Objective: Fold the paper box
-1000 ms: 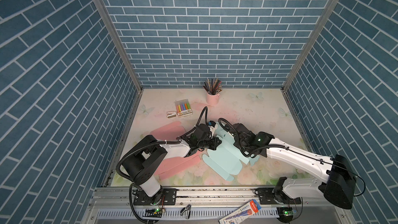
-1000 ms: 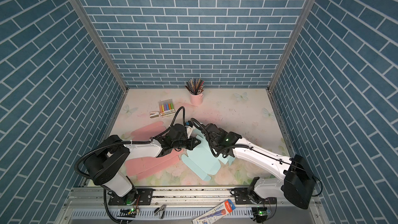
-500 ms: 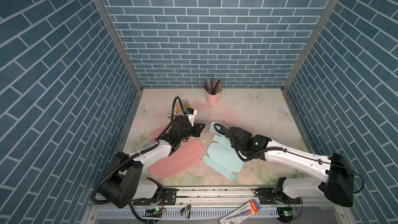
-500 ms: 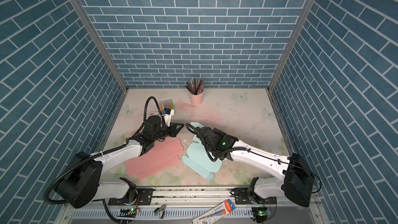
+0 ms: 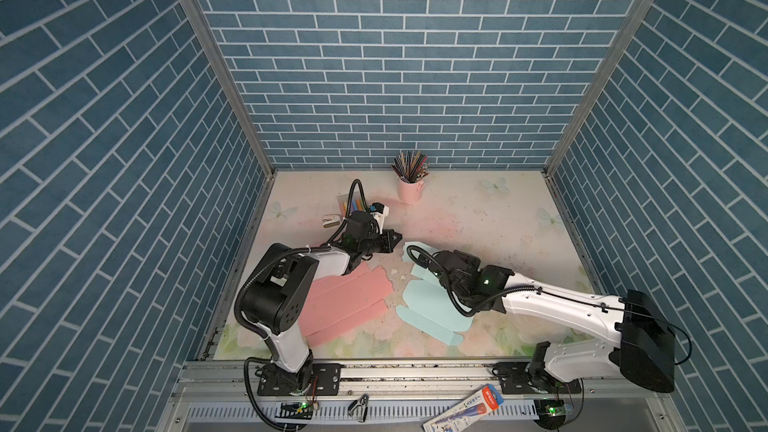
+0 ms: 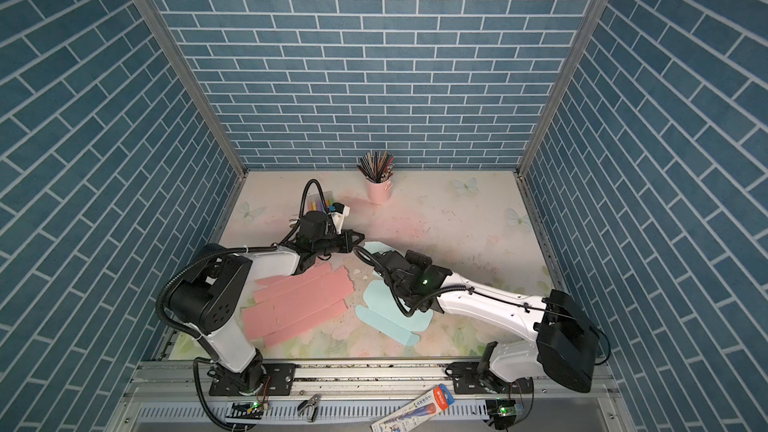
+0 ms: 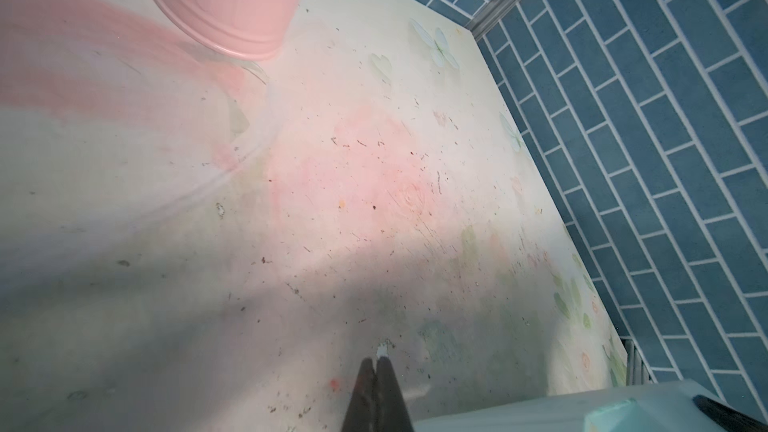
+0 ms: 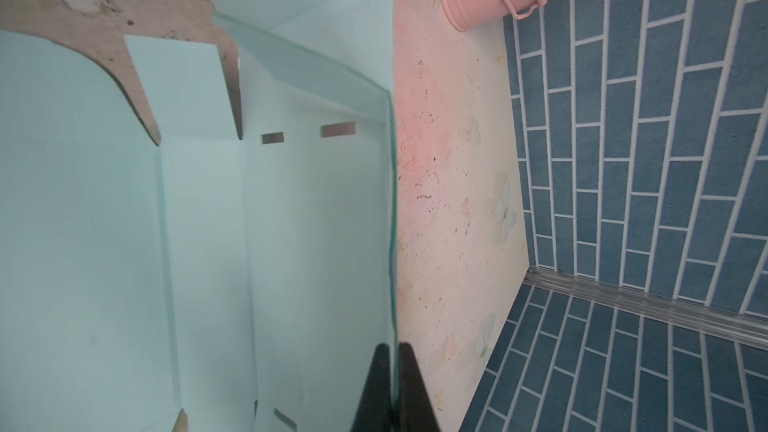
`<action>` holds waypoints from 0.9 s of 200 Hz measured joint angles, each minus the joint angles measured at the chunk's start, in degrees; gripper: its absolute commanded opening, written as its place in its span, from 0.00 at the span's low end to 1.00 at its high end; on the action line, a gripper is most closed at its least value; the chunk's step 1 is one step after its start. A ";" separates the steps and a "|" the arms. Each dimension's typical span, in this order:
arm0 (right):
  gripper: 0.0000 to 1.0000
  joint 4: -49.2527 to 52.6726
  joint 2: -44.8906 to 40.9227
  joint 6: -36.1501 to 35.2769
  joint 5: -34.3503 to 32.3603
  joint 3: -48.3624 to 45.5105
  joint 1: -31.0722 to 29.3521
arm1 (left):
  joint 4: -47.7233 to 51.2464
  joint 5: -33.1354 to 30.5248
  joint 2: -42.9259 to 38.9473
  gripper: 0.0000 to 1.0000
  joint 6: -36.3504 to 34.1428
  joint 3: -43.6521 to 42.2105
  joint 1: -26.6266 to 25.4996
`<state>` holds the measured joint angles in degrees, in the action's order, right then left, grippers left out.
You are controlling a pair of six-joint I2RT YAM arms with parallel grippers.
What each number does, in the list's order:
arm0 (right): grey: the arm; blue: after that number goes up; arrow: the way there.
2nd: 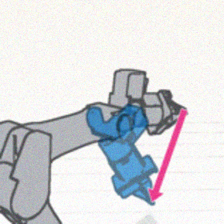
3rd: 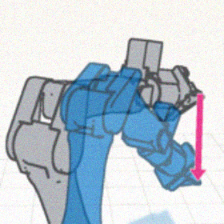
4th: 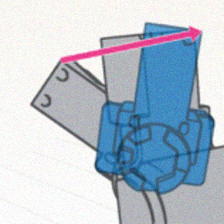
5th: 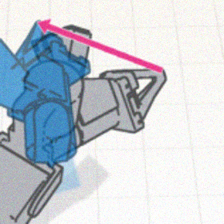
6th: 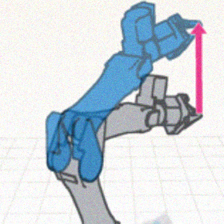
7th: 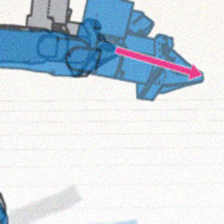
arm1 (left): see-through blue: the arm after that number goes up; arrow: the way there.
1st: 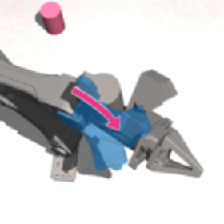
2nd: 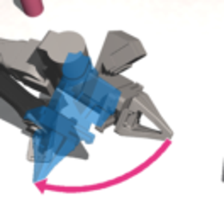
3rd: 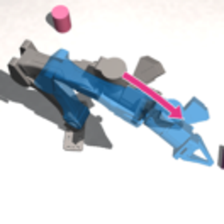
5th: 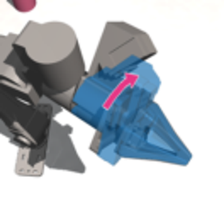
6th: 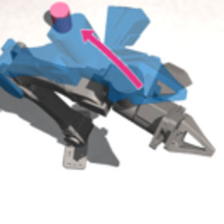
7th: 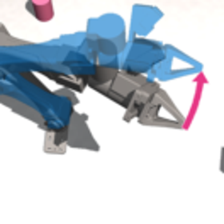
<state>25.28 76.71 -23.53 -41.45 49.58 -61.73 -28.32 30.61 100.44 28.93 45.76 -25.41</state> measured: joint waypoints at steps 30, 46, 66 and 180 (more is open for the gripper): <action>0.00 -2.49 0.04 -2.16 -1.49 -2.03 0.00 | -0.81 2.03 0.83 0.03 0.00 -0.04 -1.62; 0.00 -3.96 0.17 -3.45 -2.16 -2.54 0.00 | -2.27 2.91 0.81 0.06 0.02 -0.31 -3.02; 0.00 -6.16 0.35 -5.33 -2.84 -3.37 0.00 | -3.93 4.13 0.72 0.08 0.11 -1.86 -4.26; 0.00 -19.10 -1.49 -15.06 -5.75 -11.10 -0.33 | -7.63 7.98 -3.26 0.12 -0.46 -8.96 -7.54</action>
<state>6.17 75.22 -38.59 -47.20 38.48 -62.06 -35.94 38.59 97.19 28.47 36.80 -32.95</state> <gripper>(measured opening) 0.051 0.114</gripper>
